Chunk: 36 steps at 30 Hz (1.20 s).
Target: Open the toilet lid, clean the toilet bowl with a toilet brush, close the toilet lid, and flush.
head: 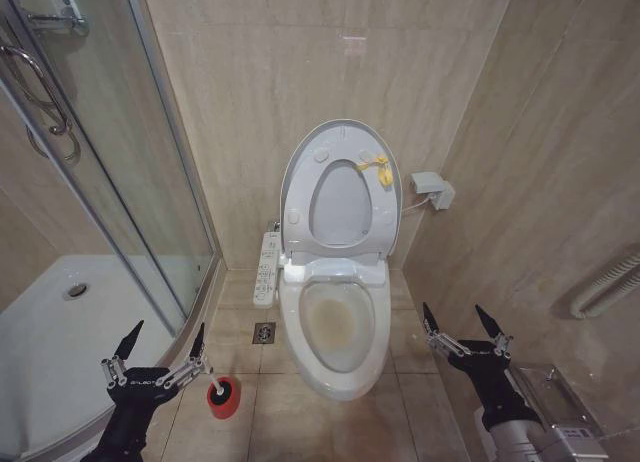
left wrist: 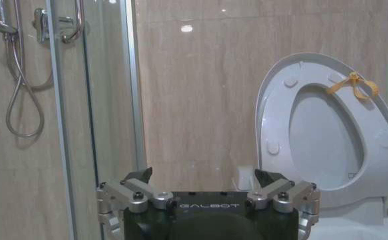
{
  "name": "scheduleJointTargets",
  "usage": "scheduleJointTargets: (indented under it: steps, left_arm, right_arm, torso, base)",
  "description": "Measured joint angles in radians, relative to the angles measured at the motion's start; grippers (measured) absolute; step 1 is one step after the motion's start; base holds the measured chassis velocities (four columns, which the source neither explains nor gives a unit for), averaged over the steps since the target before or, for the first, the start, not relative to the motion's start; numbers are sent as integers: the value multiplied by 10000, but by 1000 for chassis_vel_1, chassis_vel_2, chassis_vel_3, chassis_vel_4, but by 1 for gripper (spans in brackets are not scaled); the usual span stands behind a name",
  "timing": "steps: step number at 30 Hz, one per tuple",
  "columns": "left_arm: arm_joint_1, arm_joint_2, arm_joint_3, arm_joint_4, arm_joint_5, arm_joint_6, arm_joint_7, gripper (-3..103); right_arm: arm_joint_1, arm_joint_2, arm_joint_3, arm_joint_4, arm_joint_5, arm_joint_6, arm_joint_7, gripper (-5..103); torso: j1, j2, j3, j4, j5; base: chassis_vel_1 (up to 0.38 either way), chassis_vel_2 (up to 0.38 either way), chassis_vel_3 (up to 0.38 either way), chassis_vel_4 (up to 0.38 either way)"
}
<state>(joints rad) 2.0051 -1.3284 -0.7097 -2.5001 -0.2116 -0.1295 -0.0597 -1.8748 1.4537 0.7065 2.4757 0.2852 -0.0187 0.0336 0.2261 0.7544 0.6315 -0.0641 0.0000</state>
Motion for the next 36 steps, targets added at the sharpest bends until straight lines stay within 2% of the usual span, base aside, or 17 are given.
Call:
scheduleJointTargets:
  steps: [36]
  left_arm:
    - [-1,0,2,2,-14,12,-7,100]
  right_arm:
    - [0,0,0,0,0,0,0,100]
  torso:
    - [0,0,0,0,0]
  base:
    - [0,0,0,0]
